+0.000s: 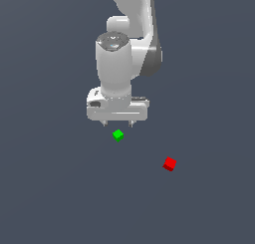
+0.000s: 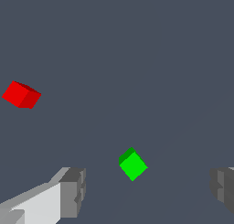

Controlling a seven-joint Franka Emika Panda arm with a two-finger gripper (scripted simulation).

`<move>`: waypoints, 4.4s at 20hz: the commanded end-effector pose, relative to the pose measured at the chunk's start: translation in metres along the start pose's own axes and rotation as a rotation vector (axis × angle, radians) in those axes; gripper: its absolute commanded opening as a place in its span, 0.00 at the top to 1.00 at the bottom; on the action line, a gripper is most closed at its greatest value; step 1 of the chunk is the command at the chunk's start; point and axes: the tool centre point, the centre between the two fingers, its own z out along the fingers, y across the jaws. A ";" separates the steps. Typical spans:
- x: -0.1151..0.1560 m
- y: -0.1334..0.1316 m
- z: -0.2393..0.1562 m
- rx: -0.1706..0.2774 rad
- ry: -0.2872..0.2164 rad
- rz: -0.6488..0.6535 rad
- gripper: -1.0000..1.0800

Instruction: Stack the red cube on top of the green cube.

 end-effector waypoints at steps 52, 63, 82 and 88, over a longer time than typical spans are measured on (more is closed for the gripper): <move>0.071 -0.222 0.138 -0.007 -0.073 0.539 0.04; 0.075 -0.226 0.141 -0.007 -0.074 0.550 0.04; 0.072 -0.226 0.190 -0.007 -0.074 0.551 1.00; 0.072 -0.226 0.190 -0.007 -0.074 0.551 1.00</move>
